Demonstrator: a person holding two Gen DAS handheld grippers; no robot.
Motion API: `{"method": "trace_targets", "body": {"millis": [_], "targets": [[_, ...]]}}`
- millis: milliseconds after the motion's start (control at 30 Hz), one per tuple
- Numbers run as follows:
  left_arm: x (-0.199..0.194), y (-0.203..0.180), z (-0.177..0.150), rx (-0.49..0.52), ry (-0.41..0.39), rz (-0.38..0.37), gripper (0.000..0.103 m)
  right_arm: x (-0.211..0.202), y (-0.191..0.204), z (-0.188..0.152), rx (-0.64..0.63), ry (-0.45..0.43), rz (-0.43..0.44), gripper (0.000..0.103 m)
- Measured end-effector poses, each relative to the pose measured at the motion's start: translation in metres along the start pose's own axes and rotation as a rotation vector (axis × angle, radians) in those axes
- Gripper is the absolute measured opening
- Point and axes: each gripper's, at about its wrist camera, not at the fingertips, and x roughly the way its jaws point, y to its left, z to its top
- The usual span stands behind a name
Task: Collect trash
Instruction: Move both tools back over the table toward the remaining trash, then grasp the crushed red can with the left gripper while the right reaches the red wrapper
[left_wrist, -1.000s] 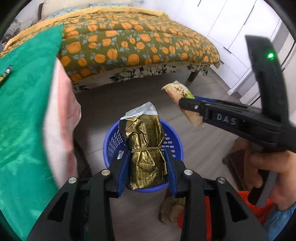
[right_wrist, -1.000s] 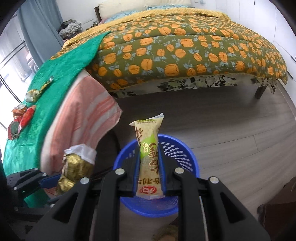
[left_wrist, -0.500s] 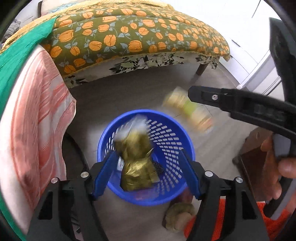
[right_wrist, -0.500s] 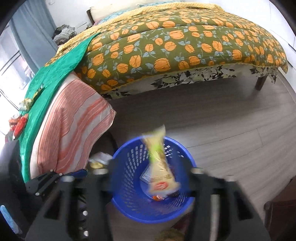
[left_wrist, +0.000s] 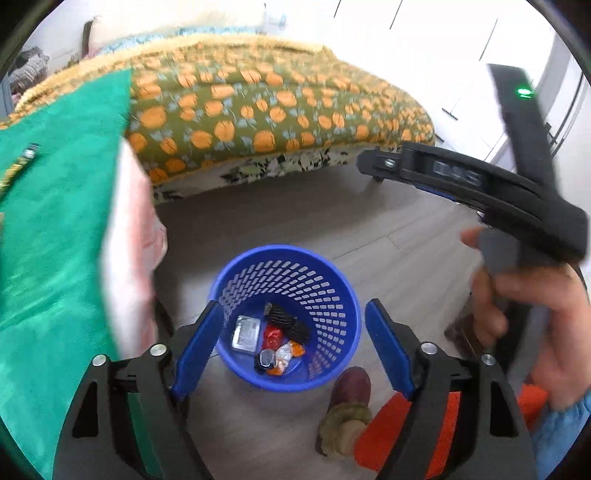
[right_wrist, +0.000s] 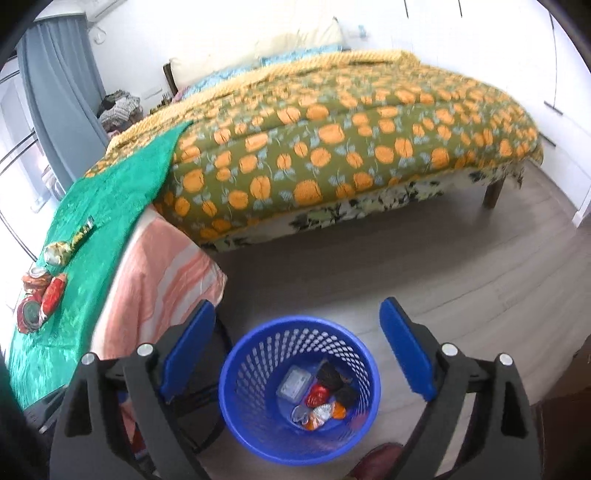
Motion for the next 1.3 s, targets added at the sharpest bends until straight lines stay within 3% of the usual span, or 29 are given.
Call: {"method": "trace_targets", "body": {"millis": [100, 333, 600, 833, 1033, 1300], "targets": [[-0.033, 0.013, -0.019, 0.011, -0.024, 0.028, 0.082, -0.009, 0.022, 0.0, -0.032, -0.033, 0.012, 0.088], [-0.086, 0.068, -0.07, -0.018, -0.02, 0.17, 0.082, -0.018, 0.118, -0.014, -0.19, -0.085, 0.091, 0.088], [-0.153, 0.154, -0.104, -0.159, -0.083, 0.307, 0.085, -0.013, 0.215, -0.058, -0.33, -0.013, 0.231, 0.088], [-0.175, 0.219, -0.123, -0.279, -0.084, 0.379, 0.085, -0.009, 0.283, -0.094, -0.465, 0.032, 0.29, 0.088], [-0.178, 0.243, -0.127, -0.297, -0.078, 0.403, 0.087, 0.001, 0.312, -0.115, -0.555, 0.069, 0.313, 0.088], [-0.16, 0.277, -0.079, -0.222, -0.079, 0.421, 0.095, 0.011, 0.332, -0.132, -0.642, 0.094, 0.309, 0.088]]}}
